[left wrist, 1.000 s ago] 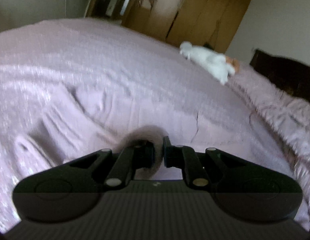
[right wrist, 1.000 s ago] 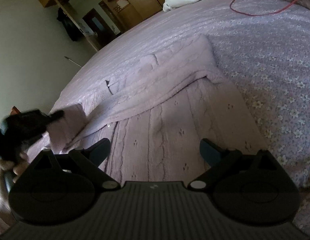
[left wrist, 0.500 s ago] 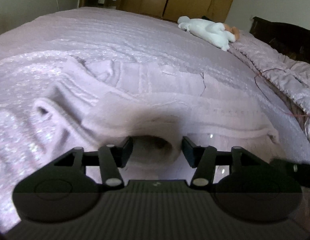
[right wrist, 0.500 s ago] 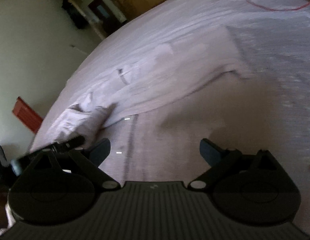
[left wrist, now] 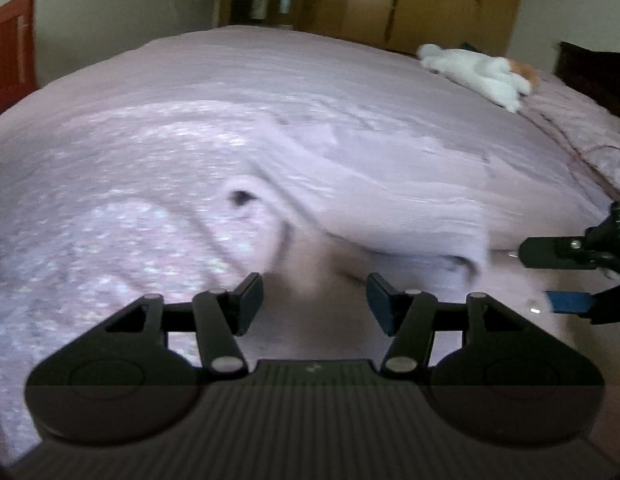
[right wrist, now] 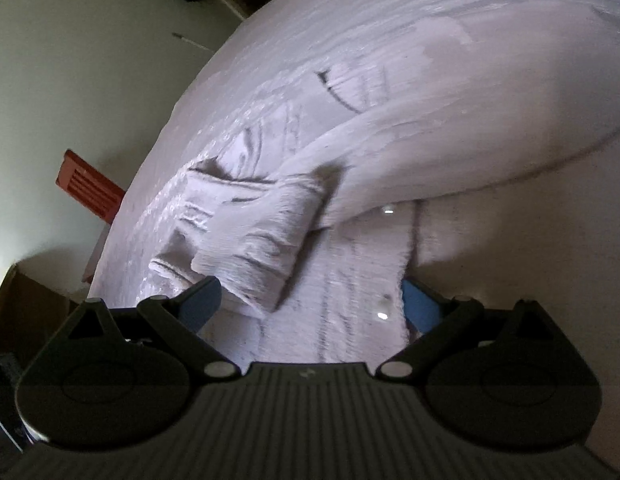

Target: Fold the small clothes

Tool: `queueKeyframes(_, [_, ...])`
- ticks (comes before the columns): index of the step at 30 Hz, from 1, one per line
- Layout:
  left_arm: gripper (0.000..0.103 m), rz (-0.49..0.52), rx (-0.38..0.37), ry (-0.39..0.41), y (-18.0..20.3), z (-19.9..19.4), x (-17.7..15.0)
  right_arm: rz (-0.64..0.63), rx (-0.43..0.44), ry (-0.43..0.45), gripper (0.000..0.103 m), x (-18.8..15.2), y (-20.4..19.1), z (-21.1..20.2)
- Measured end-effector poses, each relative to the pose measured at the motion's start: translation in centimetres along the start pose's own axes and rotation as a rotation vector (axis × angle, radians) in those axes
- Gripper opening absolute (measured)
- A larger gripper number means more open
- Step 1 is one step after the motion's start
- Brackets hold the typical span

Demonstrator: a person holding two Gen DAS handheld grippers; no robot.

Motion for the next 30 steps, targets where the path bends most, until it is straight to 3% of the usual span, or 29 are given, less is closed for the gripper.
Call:
queueKeyframes(9, [0.059, -0.015, 0.063, -0.013, -1.7, 2.9, 0.8, -0.019, -0.057, -0.051, 0.097, 0.9, -1.2, 3.1])
queueKeyframes(16, [0.059, -0.04, 0.064, -0.004, -1.5, 4.4, 2.1, -0.018, -0.119, -0.072, 0.09, 1.3, -1.5, 3.3])
queueKeyframes(22, [0.059, -0.049, 0.054, -0.003, -1.7, 5.0, 2.1, -0.039, -0.127, -0.034, 0.09, 1.6, -2.8, 0.9])
queueKeyframes(30, [0.059, -0.037, 0.054, 0.005, -1.6, 5.1, 1.9, -0.067, -0.135, -0.089, 0.09, 1.7, -3.8, 3.0])
Point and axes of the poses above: each gripper's, at about its wrist camera, not at the fingertips, and z roughly the way its jaws point, y to its right, x to its top, the point moved 7 cm from there along z, roughly the way its jaws point, and after that the axes turned 15 degrees about x, right-handed, at the moved point
